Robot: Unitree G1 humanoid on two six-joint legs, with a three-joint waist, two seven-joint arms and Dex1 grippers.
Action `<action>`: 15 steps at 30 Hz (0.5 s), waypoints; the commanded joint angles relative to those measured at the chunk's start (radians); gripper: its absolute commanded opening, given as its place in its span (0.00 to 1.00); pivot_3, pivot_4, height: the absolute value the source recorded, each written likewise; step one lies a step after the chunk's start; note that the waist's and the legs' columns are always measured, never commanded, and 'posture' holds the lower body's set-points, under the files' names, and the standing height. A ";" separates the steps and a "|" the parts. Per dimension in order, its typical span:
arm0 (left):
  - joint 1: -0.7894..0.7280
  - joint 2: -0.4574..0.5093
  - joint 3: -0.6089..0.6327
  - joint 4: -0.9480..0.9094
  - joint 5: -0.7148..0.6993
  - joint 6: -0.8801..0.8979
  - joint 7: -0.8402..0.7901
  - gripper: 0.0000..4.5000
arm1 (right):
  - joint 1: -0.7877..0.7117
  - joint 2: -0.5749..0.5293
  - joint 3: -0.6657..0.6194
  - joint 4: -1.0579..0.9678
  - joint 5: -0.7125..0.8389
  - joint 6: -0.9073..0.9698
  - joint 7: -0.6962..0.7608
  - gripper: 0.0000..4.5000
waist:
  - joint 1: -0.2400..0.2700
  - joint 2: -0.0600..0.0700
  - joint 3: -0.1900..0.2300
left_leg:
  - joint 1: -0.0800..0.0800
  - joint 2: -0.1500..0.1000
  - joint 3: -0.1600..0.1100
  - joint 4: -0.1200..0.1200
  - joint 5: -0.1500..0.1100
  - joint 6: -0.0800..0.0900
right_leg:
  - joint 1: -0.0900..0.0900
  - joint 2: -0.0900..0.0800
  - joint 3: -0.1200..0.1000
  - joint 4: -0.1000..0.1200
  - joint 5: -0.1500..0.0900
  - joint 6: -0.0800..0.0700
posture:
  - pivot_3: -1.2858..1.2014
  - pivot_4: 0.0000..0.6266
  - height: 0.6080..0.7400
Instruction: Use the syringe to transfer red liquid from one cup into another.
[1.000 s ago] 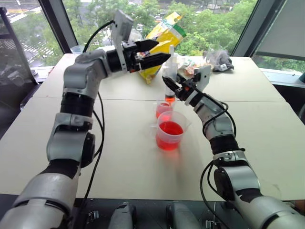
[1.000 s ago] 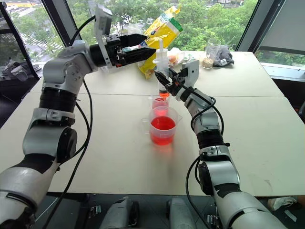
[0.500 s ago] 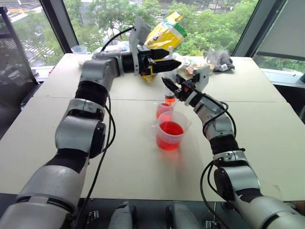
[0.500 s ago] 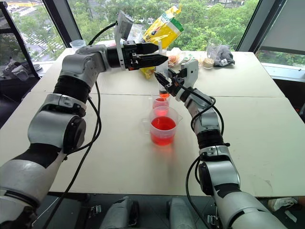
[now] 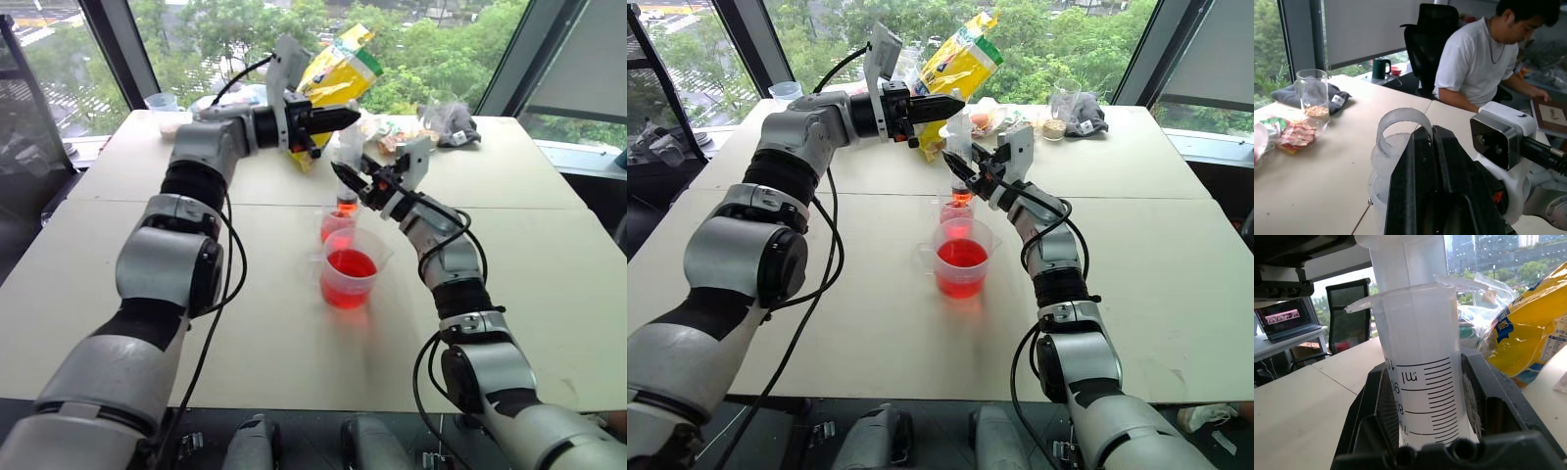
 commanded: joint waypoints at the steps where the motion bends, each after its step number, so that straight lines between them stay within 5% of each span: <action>1: -0.022 -0.017 -0.008 -0.010 0.016 -0.014 -0.034 0.01 | -0.018 -0.002 -0.001 -0.063 0.006 -0.003 -0.002 0.31 | 0.001 0.000 0.000 | 0.000 0.000 0.000 0.000 0.000 0.000 | 0.000 0.000 0.000 0.000 0.000 0.000 | 0.52 0.24 1.00; 15: 0.076 -0.030 -0.040 -0.022 0.078 -0.058 -0.045 0.01 | -0.031 -0.016 -0.021 -0.146 0.025 0.038 -0.013 0.31 | 0.000 0.000 0.000 | 0.000 0.000 0.000 0.000 0.000 0.000 | 0.000 0.000 0.000 0.000 0.000 0.000 | 0.52 0.24 1.00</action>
